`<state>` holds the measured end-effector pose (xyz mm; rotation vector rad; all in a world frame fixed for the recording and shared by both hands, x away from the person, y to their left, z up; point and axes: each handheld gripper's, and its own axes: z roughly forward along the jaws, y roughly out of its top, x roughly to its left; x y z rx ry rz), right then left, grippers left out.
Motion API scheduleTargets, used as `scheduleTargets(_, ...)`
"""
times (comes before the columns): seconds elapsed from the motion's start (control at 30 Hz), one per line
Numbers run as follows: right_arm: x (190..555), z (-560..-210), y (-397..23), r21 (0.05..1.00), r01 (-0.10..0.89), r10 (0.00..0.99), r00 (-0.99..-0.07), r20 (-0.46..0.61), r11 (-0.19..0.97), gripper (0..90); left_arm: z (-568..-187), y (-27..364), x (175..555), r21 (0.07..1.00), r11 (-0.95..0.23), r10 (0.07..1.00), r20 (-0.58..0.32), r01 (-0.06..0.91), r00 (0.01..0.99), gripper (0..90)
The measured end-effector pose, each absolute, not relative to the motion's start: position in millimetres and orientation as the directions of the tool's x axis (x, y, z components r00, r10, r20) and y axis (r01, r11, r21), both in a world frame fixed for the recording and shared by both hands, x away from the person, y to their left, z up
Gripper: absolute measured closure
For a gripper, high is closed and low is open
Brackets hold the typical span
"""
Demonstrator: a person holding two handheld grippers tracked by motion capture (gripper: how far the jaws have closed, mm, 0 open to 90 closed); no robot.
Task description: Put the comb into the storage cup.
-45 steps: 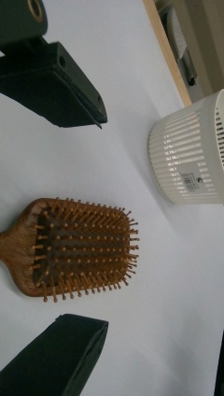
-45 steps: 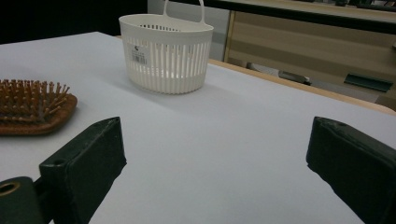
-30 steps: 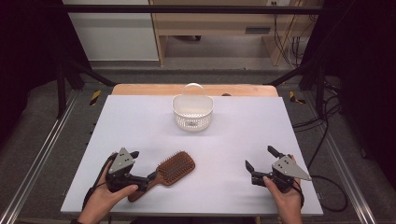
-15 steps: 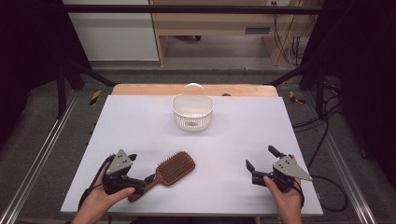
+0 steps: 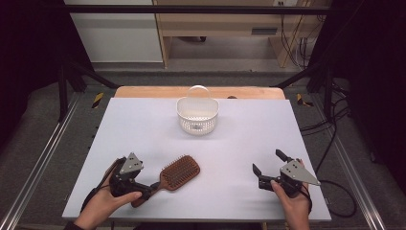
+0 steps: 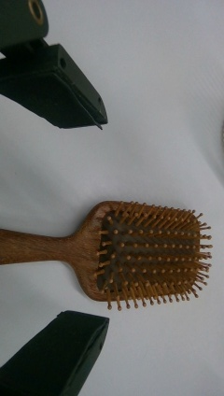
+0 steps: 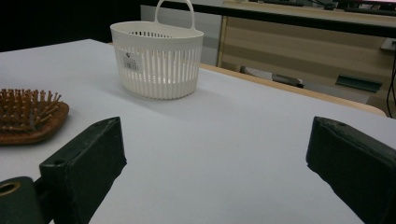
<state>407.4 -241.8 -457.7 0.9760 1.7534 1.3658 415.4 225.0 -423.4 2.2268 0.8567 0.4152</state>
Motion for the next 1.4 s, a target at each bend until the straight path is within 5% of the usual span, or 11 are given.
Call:
scheduleTargets(0.53, 408, -458, -242, 0.977, 0.144, 0.879, -0.472, -0.069, 0.155, 4.9, -437, 215, 421, 0.616, -0.595, 0.669, 0.022, 0.517, 0.743, 4.1)
scheduleTargets(0.87, 409, -458, -243, 0.978, 0.148, 0.880, -0.472, -0.060, 0.146, 5.0, -439, 203, 423, 0.521, -0.666, 0.630, 0.010, 0.534, 0.776, 15.8)
scheduleTargets(1.4, 409, -458, -244, 0.979, 0.150, 0.881, -0.470, -0.054, 0.140, 5.2, -448, 190, 426, 0.396, -0.735, 0.598, -0.003, 0.550, 0.801, 49.7)
